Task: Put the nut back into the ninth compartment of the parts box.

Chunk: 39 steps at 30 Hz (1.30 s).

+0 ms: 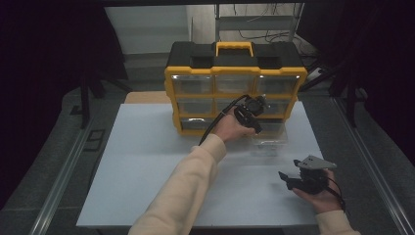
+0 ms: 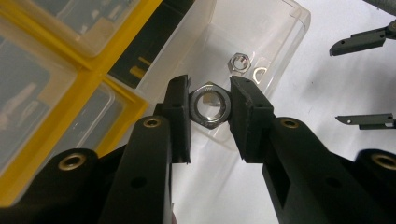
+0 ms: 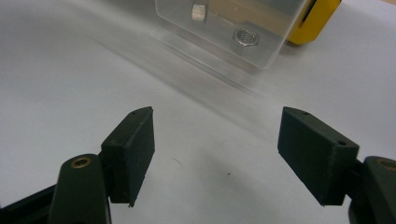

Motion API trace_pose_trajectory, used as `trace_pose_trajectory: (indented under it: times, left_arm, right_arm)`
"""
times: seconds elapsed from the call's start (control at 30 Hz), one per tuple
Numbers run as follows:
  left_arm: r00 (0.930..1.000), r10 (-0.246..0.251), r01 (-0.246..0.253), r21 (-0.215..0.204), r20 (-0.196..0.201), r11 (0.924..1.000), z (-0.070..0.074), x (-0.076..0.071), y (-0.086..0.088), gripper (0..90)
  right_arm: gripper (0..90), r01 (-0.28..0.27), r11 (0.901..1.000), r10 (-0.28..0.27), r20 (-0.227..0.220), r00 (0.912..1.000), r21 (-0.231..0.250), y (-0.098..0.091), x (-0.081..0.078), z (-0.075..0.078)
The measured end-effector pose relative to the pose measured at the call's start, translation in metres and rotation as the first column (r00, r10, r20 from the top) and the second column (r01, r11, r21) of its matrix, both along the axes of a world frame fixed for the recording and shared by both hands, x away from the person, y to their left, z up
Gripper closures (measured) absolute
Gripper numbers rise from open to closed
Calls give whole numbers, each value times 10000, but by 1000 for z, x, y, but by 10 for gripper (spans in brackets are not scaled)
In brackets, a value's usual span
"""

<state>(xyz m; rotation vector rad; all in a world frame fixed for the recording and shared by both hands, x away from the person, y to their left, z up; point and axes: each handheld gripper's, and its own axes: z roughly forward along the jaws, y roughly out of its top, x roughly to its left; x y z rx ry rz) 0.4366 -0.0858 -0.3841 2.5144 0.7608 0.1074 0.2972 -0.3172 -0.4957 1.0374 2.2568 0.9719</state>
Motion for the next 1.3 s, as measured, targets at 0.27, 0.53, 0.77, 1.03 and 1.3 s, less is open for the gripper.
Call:
trace_pose_trajectory:
  times: [0.27, 0.53, 0.77, 1.03, 1.3]
  left_arm:
    - [10000, 34, -34, -101, 27, 9999, -6, 7, -10, 699]
    - [9999, 51, -51, -25, 89, 10000, -13, 10, -17, 698]
    - [9986, 268, -249, -412, 463, 9988, -5, 5, -10, 426]
    - [9984, 209, -169, -756, 517, 9970, 0, -6, 9, 195]
    - [9976, 159, -109, -752, 672, 9971, 0, -22, 28, 135]
  right_arm:
    - [283, -5, 10000, 4, 44, 10000, 16, -1, -1, 1]
    - [283, -3, 10000, 3, 26, 10000, 50, -2, -1, 1]
    - [283, -9, 10000, 9, 26, 10000, 31, -2, -1, 0]
    - [283, 14, 10000, -14, 28, 10000, 18, -1, -1, 1]
    - [283, 26, 10000, -26, 49, 10000, -2, 0, -2, 1]
